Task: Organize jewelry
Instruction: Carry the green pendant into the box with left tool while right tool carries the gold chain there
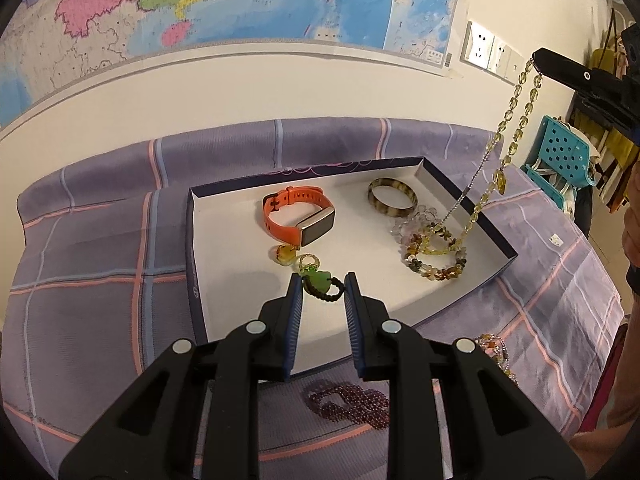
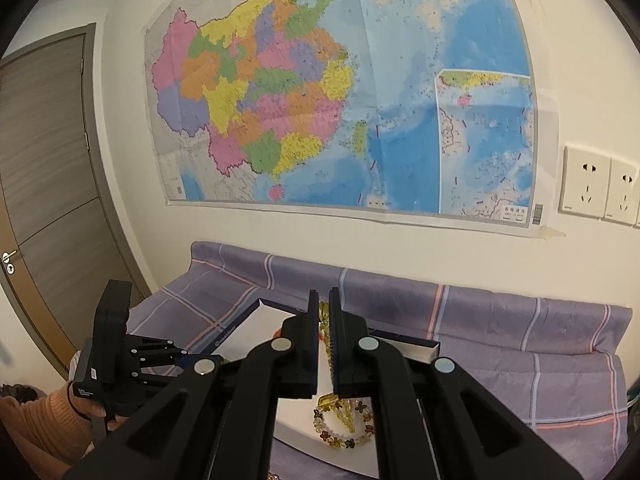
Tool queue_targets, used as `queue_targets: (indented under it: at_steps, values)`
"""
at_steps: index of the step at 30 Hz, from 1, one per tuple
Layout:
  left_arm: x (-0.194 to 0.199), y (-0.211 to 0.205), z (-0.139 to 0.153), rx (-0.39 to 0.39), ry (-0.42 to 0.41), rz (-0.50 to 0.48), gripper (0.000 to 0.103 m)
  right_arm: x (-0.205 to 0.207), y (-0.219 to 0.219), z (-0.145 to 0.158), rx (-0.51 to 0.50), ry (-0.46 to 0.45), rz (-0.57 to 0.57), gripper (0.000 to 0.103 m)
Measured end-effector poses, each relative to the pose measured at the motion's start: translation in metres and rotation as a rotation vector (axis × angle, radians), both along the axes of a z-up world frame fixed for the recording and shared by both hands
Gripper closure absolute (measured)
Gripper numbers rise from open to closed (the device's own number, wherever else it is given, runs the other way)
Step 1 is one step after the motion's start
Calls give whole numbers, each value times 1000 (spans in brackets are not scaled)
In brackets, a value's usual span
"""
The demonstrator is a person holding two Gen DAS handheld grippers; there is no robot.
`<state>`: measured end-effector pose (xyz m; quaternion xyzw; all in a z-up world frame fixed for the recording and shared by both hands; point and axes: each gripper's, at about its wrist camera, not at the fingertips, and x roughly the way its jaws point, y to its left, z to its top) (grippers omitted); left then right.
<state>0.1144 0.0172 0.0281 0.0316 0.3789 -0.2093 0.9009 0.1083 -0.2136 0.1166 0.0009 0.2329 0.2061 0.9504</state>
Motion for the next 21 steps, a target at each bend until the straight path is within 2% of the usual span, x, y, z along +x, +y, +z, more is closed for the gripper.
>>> queue_targets:
  at_steps: [21]
  values:
    - [13,-6,-16,22,31,13,81,11,-3,-27,-10,77,-9,100]
